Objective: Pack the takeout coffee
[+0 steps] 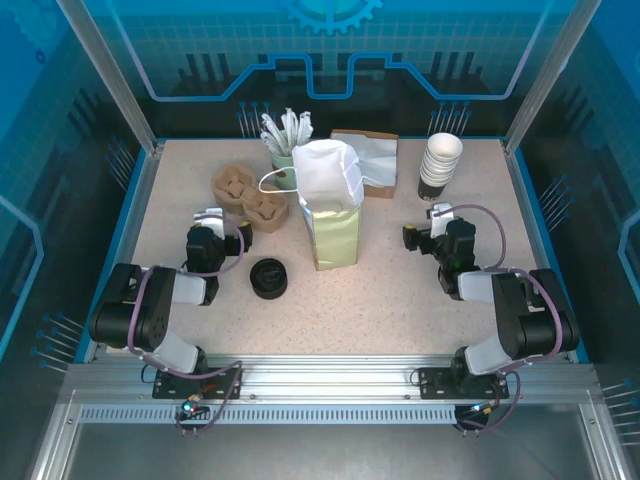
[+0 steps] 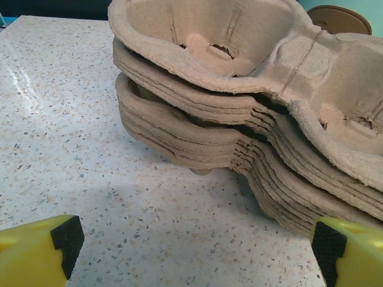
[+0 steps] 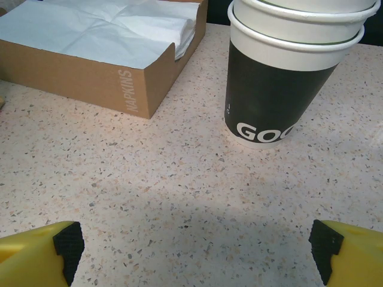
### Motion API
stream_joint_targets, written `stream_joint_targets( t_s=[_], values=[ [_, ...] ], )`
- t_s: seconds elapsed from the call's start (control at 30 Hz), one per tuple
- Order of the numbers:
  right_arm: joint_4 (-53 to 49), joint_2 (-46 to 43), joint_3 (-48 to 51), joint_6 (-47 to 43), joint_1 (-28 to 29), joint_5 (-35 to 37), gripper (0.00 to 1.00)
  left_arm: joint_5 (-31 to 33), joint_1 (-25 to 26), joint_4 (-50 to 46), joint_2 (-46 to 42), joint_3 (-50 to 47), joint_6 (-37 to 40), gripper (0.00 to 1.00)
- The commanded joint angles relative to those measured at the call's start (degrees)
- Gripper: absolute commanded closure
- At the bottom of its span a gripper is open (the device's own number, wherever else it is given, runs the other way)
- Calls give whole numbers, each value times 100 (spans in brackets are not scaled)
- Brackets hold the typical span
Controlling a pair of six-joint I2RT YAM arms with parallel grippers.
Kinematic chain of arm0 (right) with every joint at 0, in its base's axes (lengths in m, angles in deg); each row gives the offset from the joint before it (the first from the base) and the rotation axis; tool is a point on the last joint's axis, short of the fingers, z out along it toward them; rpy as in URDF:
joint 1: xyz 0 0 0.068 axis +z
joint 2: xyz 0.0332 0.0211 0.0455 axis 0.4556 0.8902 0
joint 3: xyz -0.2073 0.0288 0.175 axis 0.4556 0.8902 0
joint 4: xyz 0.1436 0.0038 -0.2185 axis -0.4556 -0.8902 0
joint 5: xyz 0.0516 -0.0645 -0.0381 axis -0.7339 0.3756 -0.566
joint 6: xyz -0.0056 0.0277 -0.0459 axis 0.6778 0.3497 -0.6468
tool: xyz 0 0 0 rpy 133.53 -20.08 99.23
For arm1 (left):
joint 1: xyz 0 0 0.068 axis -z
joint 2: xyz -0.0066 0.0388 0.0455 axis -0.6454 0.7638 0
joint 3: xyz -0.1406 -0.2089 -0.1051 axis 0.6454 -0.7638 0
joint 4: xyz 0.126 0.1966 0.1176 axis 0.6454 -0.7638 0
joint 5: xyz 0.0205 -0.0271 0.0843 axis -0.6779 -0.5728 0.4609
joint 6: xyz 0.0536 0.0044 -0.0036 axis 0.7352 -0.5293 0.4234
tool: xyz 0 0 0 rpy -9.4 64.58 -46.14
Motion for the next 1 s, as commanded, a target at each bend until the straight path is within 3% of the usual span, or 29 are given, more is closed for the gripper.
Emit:
stream_joint_targets(
  t_s=[0.0,0.6,0.7,0.83,0.97],
  values=[
    [-9,33,-102,68,-98,-68,0,-162,-59,-2,-9,127,146,1],
    [16,27,-86,71,-100,-73,0,-170,-51,77,-30,91,161,1],
    [-277,-180,-168,56,-131,-189,0,-173,-37,139,-368,-101,167,1],
    [-1377,-792,-475,196,-239,-142,0,194,-33,-863,-1345,-90,-37,1],
    [-2393,-1566,-721,355,-338,24,0,624,-27,-2834,-2509,363,-431,1]
  ],
)
